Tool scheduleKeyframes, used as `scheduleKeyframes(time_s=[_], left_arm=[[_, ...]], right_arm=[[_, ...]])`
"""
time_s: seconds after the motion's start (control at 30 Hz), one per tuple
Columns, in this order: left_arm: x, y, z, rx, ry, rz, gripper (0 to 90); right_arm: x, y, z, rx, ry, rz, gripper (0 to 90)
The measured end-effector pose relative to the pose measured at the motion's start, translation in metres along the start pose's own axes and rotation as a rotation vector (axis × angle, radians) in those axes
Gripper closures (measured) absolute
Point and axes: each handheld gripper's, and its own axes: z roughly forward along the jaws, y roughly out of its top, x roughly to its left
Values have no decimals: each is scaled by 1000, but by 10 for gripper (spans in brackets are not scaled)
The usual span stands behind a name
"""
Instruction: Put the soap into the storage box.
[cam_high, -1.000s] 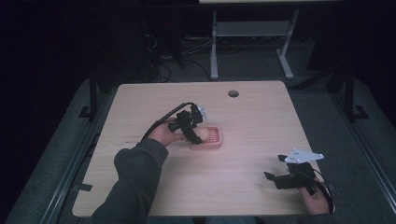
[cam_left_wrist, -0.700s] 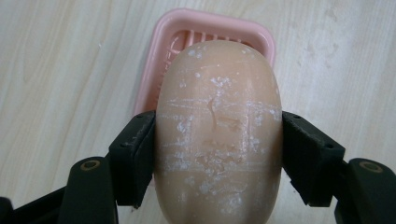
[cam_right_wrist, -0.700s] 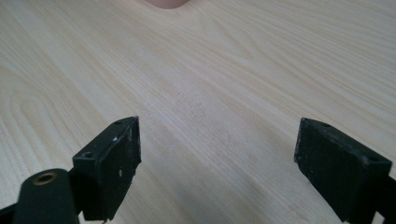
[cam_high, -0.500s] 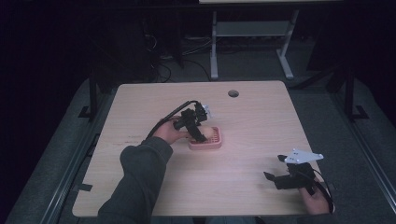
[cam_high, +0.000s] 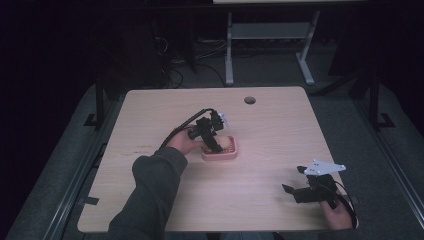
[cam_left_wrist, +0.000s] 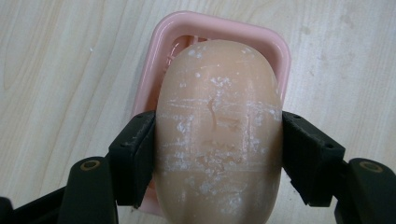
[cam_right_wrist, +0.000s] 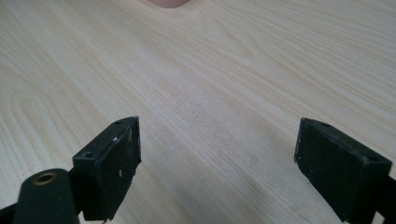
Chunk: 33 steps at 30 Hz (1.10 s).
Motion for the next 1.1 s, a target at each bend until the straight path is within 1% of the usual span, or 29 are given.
scheduleKeyframes(time_s=[0.1,0.2,0.47,0.77,1.1], left_arm=[[0,1,3,2,-4,2,322],[1,1,5,0,-9,-7,322],[2,0,7,6,-9,-2,321],[4,0,10,10,-11,-8,321],[3,1,11,0,-13,-11,320]], right_arm=[[0,0,0,0,2,7,141],[0,0,0,-2,2,10,141],[0,0,0,-1,1,10,141],[0,-1,-1,-1,3,11,141],[0,-1,-1,-2,2,10,141]])
